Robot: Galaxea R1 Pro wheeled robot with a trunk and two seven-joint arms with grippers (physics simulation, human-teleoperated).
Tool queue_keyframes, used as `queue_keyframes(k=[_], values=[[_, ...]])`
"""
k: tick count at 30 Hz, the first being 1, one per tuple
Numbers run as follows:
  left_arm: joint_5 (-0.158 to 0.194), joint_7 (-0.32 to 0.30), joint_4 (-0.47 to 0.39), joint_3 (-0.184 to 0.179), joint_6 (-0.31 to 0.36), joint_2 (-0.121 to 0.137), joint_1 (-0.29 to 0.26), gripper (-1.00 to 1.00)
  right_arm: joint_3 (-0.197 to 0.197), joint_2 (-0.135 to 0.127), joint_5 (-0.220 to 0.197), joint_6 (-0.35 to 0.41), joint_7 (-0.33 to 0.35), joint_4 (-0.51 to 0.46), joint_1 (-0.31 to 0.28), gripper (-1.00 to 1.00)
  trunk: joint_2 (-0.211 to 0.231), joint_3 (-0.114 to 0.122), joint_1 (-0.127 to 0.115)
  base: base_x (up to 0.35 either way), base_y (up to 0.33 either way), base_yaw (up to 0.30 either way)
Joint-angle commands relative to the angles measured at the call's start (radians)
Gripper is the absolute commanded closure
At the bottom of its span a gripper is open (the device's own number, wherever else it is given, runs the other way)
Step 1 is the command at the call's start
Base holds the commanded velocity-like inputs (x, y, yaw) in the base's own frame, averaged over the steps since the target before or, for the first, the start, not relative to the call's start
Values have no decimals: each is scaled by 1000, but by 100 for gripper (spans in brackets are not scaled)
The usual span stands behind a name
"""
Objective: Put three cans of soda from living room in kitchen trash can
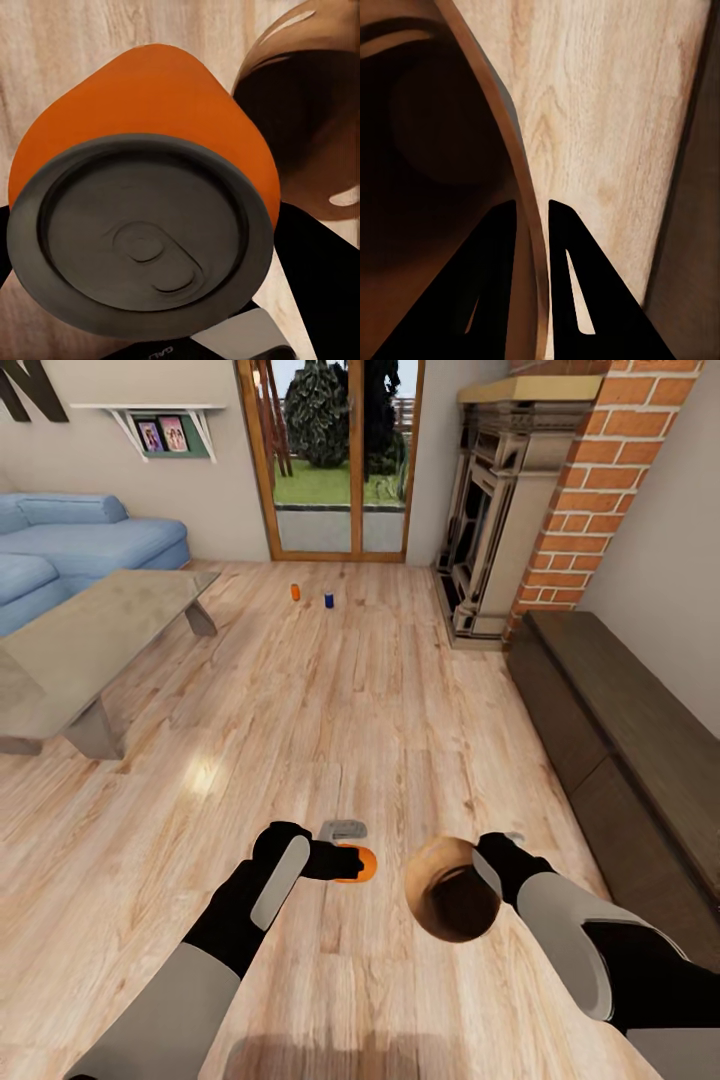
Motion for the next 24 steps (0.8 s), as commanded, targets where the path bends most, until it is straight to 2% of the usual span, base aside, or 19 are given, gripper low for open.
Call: queue_keyframes(k=[1, 6, 10, 16, 24], values=[[0, 0, 0, 0, 0, 0, 0, 100, 4, 1, 11, 1, 0, 2, 0, 100, 7, 3, -4, 0, 0, 0], [0, 0, 0, 0, 0, -1, 0, 100, 4, 4, 17, -6, -3, 5, 0, 100, 42, 19, -23, 0, 0, 0], [1, -1, 0, 0, 0, -2, 0, 100, 4, 10, 16, -56, -33, 13, 0, 100, 70, 31, -38, 0, 0, 0], [1, -14, 0, 0, 0, -4, 0, 100, 4, 33, 16, -80, -77, 21, 0, 100, 112, 50, -61, 0, 0, 0], [1, -62, 2, -1, 0, -5, 1, 100, 4, 69, 16, -84, -85, 22, 0, 100, 168, 75, -92, 0, 0, 0]])
